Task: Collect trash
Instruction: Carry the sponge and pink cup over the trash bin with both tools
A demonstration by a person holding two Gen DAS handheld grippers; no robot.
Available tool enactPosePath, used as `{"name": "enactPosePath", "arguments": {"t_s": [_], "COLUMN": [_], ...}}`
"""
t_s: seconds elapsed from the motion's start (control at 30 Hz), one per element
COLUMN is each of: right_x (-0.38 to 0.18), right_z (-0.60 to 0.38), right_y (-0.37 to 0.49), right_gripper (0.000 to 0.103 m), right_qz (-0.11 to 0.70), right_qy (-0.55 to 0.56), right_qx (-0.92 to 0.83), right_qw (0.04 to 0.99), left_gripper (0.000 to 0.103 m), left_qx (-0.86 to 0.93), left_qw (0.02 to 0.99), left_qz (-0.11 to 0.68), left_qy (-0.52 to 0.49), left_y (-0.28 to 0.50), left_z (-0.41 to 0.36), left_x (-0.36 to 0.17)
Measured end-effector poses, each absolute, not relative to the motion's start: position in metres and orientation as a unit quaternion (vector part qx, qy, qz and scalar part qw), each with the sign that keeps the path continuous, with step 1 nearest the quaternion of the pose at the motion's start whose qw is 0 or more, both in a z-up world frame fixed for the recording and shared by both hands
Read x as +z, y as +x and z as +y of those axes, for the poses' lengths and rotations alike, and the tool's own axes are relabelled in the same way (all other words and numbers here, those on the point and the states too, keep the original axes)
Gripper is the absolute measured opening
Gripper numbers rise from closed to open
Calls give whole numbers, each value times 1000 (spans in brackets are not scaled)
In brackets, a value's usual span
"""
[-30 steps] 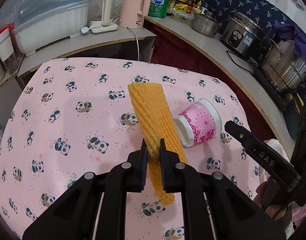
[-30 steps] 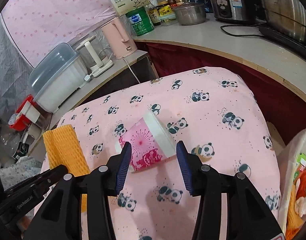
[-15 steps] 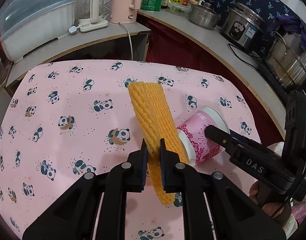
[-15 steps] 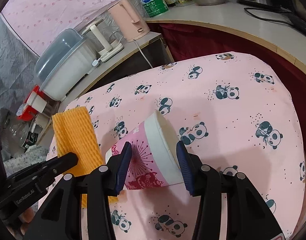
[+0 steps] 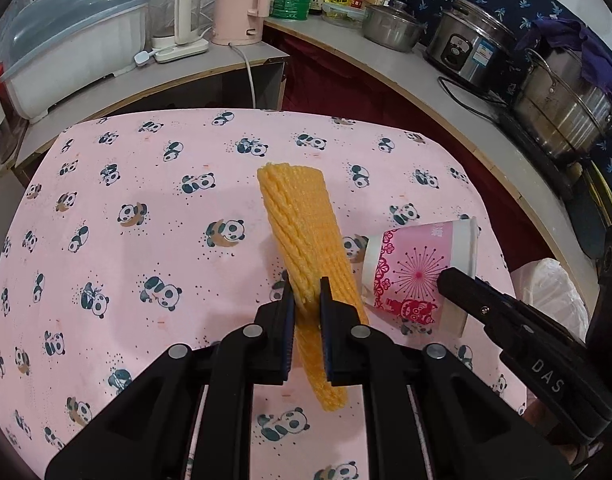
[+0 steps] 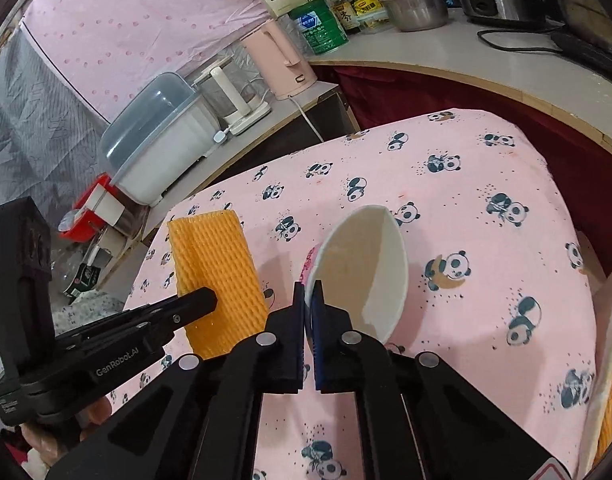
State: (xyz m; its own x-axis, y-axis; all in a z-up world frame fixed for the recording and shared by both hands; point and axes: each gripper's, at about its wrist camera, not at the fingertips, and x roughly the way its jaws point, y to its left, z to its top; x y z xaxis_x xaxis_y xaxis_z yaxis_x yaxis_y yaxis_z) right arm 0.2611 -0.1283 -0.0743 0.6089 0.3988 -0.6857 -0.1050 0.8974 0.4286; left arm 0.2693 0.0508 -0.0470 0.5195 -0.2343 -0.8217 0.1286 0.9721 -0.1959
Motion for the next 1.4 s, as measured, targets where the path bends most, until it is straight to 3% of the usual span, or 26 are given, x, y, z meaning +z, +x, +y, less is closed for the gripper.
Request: {"name": "enactPosePath", "arguments": {"t_s": [0.67,1.4], "right_x": [5,-8], "right_z": [-251,-371], "right_y": [115,26], "right_gripper": [4,4], "right_qz": [315,279], "right_qy": [207,252], "right_qx": [-12,-137], "right_qw": [926,916], "left_gripper": [11,12], "left_qx": [-224,-336], "left_qw": [875,839], "left_qz": [428,421], "left_qy": [20,84], "left_y": [169,130], "left_z": [-92,-239], "left_x": [20,26]}}
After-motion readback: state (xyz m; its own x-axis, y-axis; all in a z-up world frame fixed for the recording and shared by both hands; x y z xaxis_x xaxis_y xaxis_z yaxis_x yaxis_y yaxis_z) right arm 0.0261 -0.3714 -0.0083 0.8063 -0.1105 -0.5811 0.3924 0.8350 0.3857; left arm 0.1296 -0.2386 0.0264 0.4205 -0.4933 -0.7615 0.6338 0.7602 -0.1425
